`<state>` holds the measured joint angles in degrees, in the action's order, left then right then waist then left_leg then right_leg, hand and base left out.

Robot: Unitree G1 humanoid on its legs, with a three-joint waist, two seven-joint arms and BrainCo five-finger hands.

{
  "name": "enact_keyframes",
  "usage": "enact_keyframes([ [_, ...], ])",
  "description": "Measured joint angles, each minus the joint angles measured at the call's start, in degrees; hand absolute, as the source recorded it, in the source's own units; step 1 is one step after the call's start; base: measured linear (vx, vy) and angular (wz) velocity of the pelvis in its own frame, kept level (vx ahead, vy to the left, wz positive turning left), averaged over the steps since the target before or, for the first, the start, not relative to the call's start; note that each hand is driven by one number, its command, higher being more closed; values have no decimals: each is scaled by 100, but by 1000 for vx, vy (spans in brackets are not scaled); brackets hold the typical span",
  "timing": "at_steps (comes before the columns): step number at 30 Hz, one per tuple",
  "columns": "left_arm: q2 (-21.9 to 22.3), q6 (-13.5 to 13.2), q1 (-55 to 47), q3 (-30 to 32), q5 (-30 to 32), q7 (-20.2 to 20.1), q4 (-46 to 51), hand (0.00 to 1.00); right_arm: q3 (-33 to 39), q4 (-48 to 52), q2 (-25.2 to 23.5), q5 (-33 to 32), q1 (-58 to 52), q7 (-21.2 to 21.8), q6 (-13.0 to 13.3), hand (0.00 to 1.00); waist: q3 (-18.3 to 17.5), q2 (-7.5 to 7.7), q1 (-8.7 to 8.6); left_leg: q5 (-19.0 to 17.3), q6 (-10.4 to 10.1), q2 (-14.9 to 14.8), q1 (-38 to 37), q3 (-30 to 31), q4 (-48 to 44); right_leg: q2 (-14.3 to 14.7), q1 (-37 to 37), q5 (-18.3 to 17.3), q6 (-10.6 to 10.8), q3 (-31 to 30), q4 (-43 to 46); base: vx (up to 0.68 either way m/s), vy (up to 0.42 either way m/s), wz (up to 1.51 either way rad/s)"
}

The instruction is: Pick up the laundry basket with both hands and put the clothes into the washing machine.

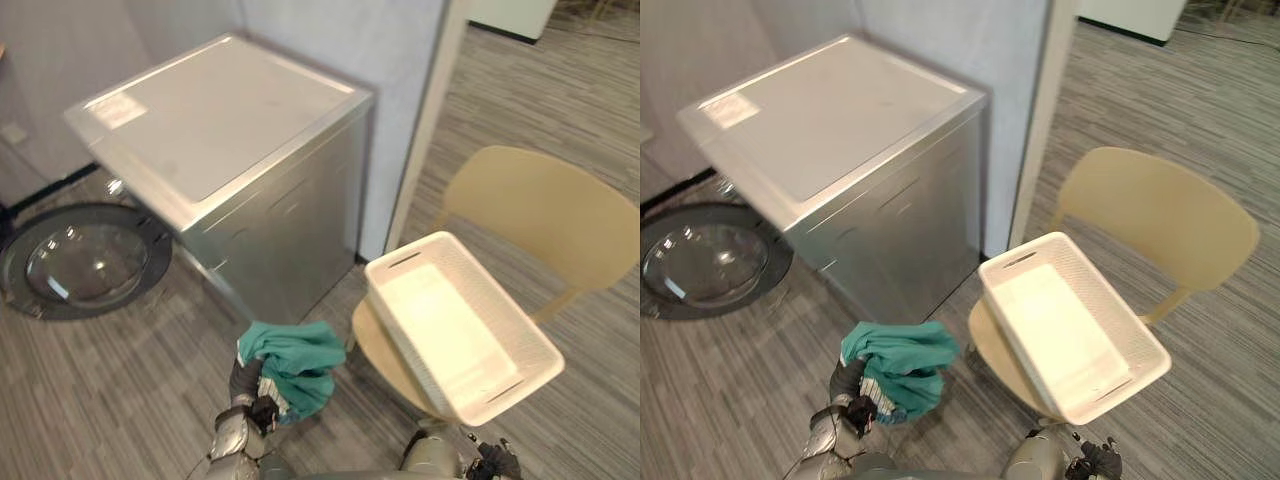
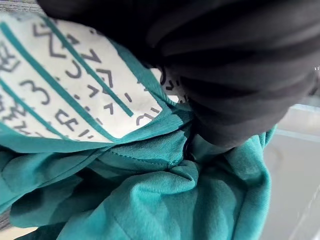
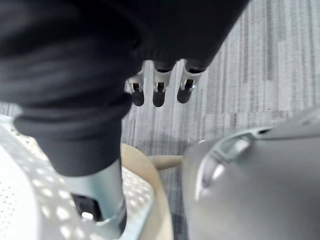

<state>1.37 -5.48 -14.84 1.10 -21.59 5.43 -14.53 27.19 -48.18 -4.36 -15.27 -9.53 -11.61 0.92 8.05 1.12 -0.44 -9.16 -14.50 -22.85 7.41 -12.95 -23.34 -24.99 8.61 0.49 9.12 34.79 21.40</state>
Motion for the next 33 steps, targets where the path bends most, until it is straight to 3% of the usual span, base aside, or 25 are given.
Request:
enact_keyframes([
  [4, -179, 0, -24, -54, 39, -5, -181, 100, -9, -51, 14, -9, 12, -83, -31, 0, -4, -86, 182, -832, 101, 79, 732, 161, -1306, 37, -288, 800, 148, 54, -928, -163, 380, 4],
  [5, -246, 0, -19, -41, 112, -2, -179, 100, -9, -51, 7, -51, 59, -87, -41, 0, -72, -29, 206, -1026, 171, 115, 995, 180, -1548, 81, -273, 994, -60, -11, -1239, -147, 285, 4],
  [6, -411, 6, -30, -36, 207, -4, -183, 100, -21, -49, -2, -85, 139, -93, -84, 0, -63, -67, 238, -1160, 173, 177, 1110, 192, -1629, 189, -212, 957, -377, -257, -1480, -159, 313, 10],
  [7, -489, 14, -40, -36, 216, -4, -182, 100, -24, -39, 8, -116, 163, -95, -112, 0, -62, -77, 241, -1178, 203, 225, 1142, 232, -1619, 324, -166, 648, -669, -632, -1555, -89, 176, 27],
  [8, -510, 12, -51, -34, 222, -4, -181, 100, -48, -14, 17, -165, 159, -94, -129, 0, -87, -104, 205, -1175, 211, 330, 1153, 355, -1508, 538, -94, 106, -963, -1307, -1496, -37, 85, 46],
  [9, -503, 9, -58, -44, 223, -4, -181, 100, -80, 15, 15, -209, 149, -95, -129, 0, -105, -113, 159, -1168, 214, 403, 1141, 438, -1437, 640, -58, -138, -961, -1661, -1394, 21, 84, 63],
  [11, -496, 7, -108, -56, 259, -5, -185, 100, -226, 56, -5, -259, 121, -79, -123, 0, -155, -53, 105, -1035, 276, 559, 938, 535, -1158, 1088, 108, -404, -754, -2420, -715, 128, 45, 54],
  [12, -426, 15, -142, -123, 285, -6, -228, 100, -277, 136, -7, -351, 85, -54, -107, 0, -168, -60, 86, -963, 300, 614, 723, 557, -947, 1190, 195, -550, -770, -2761, -355, 169, -18, 12],
  [13, -398, 12, -200, -148, 343, -7, -237, 100, -398, 191, -3, -476, 126, -16, -77, 0, -187, -46, 146, -856, 314, 585, 464, 525, -676, 1490, 384, -750, -464, -2829, 69, 154, -66, -7],
  [14, -398, 12, -187, -159, 383, -7, -283, 100, -467, 205, -1, -498, 149, 30, -53, 0, -205, -22, 137, -776, 308, 576, 369, 487, -521, 1706, 480, -855, -353, -2838, 173, 169, -158, -11],
  [15, -338, 26, -46, -257, 433, -7, -450, 100, -495, 263, -3, -500, 170, 63, 49, 0, -260, -18, 77, -649, 228, 597, 335, 492, -269, 1996, 556, -991, -387, -2903, 120, 188, -144, 9],
  [18, -105, 80, 137, -658, 455, -44, -453, 100, -325, 291, -40, -507, 101, 60, 143, 0, -335, -32, -67, -42, 578, 789, 67, 453, 513, 1922, 490, -871, -368, -2836, 209, 185, -120, 37],
  [20, 79, 68, 313, -964, 455, -49, -422, 100, -243, 274, -8, -515, -18, 61, 139, 0, -289, -126, -140, 141, 662, 788, -323, 540, 869, 1956, 845, -1058, -490, -2949, 1255, 193, -112, 69],
  [21, 68, 62, 402, -1058, 455, -62, -441, 100, -325, 225, 7, -565, -124, 73, 120, 0, -324, -86, -246, 131, 645, 810, -415, 756, 933, 2215, 656, -1256, -827, -3156, 775, 192, -212, 92],
  [22, 120, 76, 518, -1067, 454, -100, -618, 100, -343, 227, 71, -573, -231, 69, 125, 0, -397, -33, -319, -6, 433, 813, -489, 991, 888, 2184, 465, -1359, -819, -2979, 550, 162, -191, 87],
  [23, 144, 79, 531, -1081, 450, -107, -621, 100, -308, 225, 104, -585, -235, 64, 137, 0, -449, -123, -315, -32, 394, 766, -489, 1037, 840, 2228, 395, -1380, -830, -2942, 514, 159, -139, 58],
  [25, 165, 71, 483, -1184, 417, -166, -604, 100, -228, 213, 112, -625, -237, 57, 139, 0, -437, -281, -365, -28, 399, 748, -385, 1083, 368, 2264, 177, -1593, -817, -2810, 527, 118, -97, 36],
  [26, 164, 73, 421, -1234, 415, -178, -594, 100, -225, 164, 110, -627, -285, 56, 121, 0, -379, -360, -365, -24, 393, 718, -156, 1176, -426, 2248, -103, -1744, -815, -2744, 478, 124, -151, 41],
  [27, 167, 76, 283, -1227, 414, -199, -506, 100, -169, 183, 117, -684, -362, 59, 115, 0, -348, -444, -343, 199, 105, 646, 217, 1371, -1452, 2262, -361, -1841, -858, -2682, 442, 130, -127, 31],
  [28, 177, 76, 201, -1184, 404, -205, -441, 100, -150, 185, 140, -683, -369, 57, 113, 0, -336, -494, -327, 436, -19, 624, 378, 1504, -1919, 2297, -498, -1896, -860, -2688, 442, 146, -47, -14],
  [29, 170, 71, 30, -1082, 364, -203, -318, 100, -252, 185, 218, -676, -398, 56, 105, 0, -337, -542, -212, 1215, -9, 617, 723, 1643, -2775, 2335, -752, -1957, -912, -2829, 393, 157, -21, -43],
  [30, 176, 65, -10, -952, 357, -197, -300, 100, -391, 209, 217, -675, -367, 58, 104, 0, -336, -537, -149, 1532, -14, 615, 920, 1655, -3189, 2338, -852, -1965, -948, -2903, 290, 155, -3, -47],
  [31, 167, 62, -15, -916, 346, -177, -298, 100, -428, 247, 228, -675, -356, 60, 103, 0, -337, -537, -131, 1435, 51, 608, 1096, 1608, -3448, 2336, -887, -1962, -960, -2925, 236, 157, 8, -28],
  [33, 164, 72, -30, -858, 313, -154, -309, 100, -510, 432, 214, -668, -338, 42, 67, 0, -336, -487, -72, 662, 757, 586, 1566, 1167, -3696, 2337, -1041, -1936, -952, -3163, -7, 247, 50, -46],
])
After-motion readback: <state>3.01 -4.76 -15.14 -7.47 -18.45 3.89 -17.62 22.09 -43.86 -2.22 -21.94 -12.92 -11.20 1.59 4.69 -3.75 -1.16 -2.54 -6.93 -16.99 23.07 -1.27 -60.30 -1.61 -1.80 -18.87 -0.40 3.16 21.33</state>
